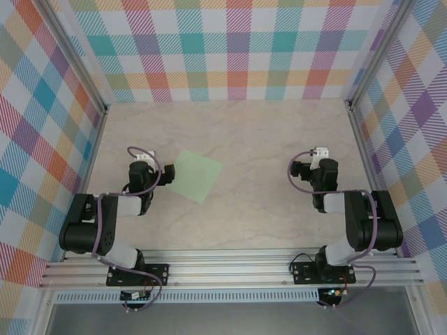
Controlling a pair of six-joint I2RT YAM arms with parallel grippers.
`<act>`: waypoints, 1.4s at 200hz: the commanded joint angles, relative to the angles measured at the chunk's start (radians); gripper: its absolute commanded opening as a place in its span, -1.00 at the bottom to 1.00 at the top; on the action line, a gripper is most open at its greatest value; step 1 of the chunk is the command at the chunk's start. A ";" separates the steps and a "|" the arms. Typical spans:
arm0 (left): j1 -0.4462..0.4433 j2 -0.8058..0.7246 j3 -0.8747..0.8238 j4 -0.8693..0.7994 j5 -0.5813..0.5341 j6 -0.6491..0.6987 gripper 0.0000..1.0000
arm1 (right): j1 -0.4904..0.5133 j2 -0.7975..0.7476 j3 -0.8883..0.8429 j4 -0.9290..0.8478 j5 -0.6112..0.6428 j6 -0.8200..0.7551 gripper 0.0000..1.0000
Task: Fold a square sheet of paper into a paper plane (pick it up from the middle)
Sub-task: Move the square sheet of paper to the center of the table.
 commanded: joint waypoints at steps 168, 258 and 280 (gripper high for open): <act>0.018 -0.634 0.243 -0.940 -0.122 -0.487 1.00 | 0.078 -0.180 0.481 -1.039 -0.651 0.577 1.00; 0.018 -0.613 0.191 -0.895 0.167 -0.543 1.00 | 0.544 0.067 0.697 -1.168 -0.385 0.577 1.00; 0.018 -0.590 0.200 -0.925 0.165 -0.536 1.00 | 0.631 0.242 0.892 -1.234 -0.358 0.550 0.95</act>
